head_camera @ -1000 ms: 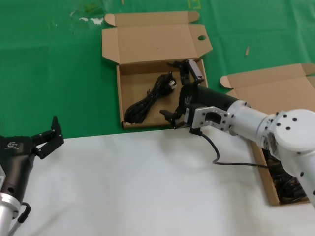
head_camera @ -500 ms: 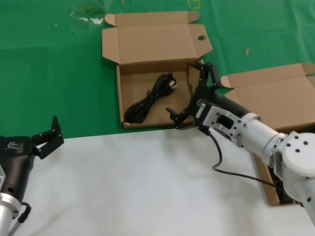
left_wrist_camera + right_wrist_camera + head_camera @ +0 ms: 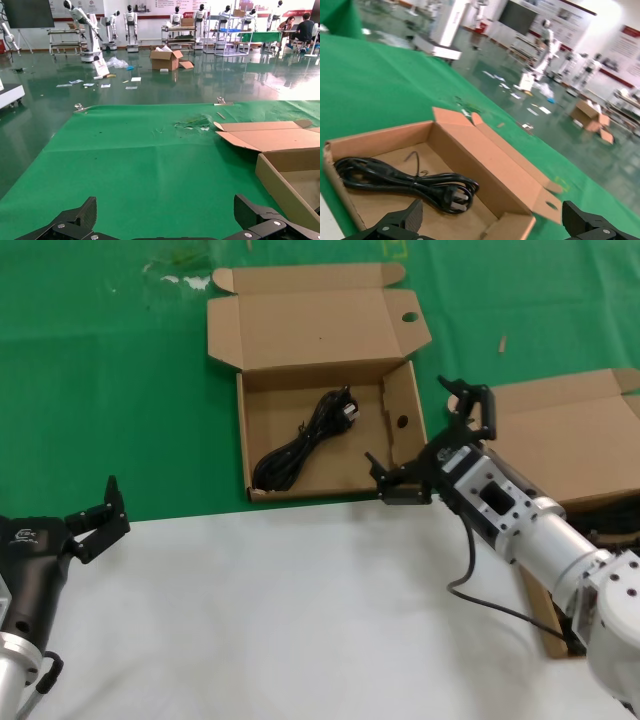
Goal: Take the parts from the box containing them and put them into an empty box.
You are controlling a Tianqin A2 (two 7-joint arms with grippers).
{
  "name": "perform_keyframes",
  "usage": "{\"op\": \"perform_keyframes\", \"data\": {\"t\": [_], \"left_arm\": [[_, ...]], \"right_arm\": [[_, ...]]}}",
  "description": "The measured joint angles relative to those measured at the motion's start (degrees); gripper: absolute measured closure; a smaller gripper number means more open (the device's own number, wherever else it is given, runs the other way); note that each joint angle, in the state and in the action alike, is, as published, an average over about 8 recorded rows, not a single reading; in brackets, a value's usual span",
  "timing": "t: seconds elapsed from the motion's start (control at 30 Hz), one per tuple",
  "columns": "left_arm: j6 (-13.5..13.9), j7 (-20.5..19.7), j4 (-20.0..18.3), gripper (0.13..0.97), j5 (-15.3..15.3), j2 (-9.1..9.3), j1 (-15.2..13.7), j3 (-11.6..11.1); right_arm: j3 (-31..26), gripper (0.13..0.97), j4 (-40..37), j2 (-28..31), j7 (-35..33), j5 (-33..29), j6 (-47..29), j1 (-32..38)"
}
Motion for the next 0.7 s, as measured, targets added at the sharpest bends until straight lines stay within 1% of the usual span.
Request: {"op": "perform_keyframes", "data": {"t": [0.7], "left_arm": [[0.00, 0.00, 0.00, 0.132, -0.01, 0.00, 0.00, 0.00]], "right_arm": [[6.28, 0.129, 10.60, -0.02, 15.05, 4.18, 10.15, -12.32]]}}
